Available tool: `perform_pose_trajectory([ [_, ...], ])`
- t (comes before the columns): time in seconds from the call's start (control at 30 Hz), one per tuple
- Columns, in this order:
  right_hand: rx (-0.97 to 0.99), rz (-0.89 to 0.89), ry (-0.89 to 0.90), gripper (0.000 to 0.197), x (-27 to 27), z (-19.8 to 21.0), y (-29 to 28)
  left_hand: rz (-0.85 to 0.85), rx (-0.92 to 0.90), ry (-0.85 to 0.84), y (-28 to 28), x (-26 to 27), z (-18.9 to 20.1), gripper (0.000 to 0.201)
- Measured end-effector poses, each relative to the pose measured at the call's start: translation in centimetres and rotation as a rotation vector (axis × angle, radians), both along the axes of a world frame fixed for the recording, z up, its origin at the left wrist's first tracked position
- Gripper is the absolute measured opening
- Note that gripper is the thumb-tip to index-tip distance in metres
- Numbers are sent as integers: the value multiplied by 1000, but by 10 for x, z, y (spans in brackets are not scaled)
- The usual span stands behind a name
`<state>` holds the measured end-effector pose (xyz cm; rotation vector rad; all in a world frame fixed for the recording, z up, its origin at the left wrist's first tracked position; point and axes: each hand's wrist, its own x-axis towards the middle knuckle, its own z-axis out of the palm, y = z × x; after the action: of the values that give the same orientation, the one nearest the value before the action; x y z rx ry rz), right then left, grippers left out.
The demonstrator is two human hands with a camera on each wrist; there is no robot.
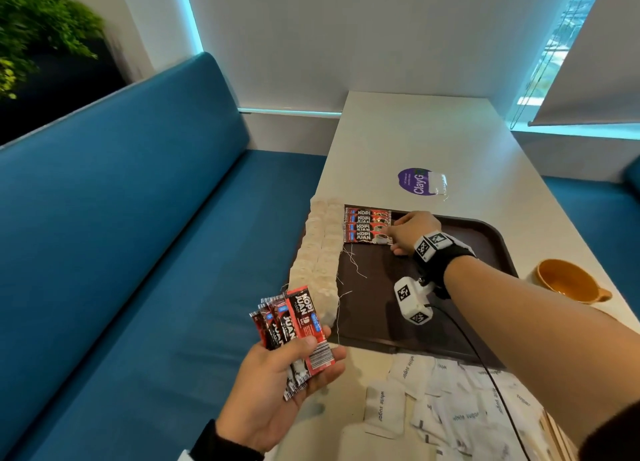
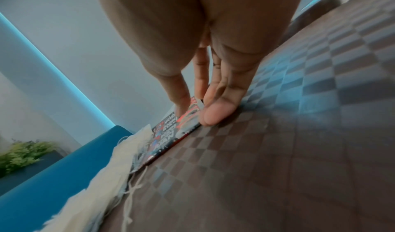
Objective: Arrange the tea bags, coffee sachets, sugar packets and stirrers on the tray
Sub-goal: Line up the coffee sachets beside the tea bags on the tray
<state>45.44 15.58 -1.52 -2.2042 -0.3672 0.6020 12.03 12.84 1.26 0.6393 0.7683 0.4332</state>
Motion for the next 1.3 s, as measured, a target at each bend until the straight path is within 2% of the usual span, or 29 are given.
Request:
perform_pose_trajectory([
  [0.13,94,30,-65,6,-19,24,-21,2,46,-8,-5,-2,7,22],
  [0.33,385,292,113,4,-94,78,-91,-2,125,-39,-21,-9,24,28],
  [0.47,575,321,321,22,-153,99,-149,-19,175,-40,-37,-17,34,30],
  [0.57,579,344,391,36,-190,98,-182,-63,191,-42,-49,-23,40,36],
  [0.7,585,307,294,26,-226,85,-211,-216,234,-14,-70,-35,47,32],
  [0.77,661,267,260,18,-236,84,-224,-235,204,7,-80,-40,49,30],
  [0.83,713,251,194,14,-240,86,-235,-204,106,23,-89,-45,49,39],
  [0.93,703,331,61,26,-243,88,-248,-189,-24,13,-97,-53,45,52],
  [1.0,644,387,-17,32,-247,87,-254,-216,-43,-16,-102,-59,42,49],
  [1.13,563,430,-86,40,-257,77,-263,-283,44,-24,-111,-66,41,46],
  [1.23,529,448,-141,42,-263,74,-268,-243,144,21,-119,-68,40,31],
  [1.3,560,406,-72,42,-263,72,-271,-196,200,43,-121,-68,40,25],
])
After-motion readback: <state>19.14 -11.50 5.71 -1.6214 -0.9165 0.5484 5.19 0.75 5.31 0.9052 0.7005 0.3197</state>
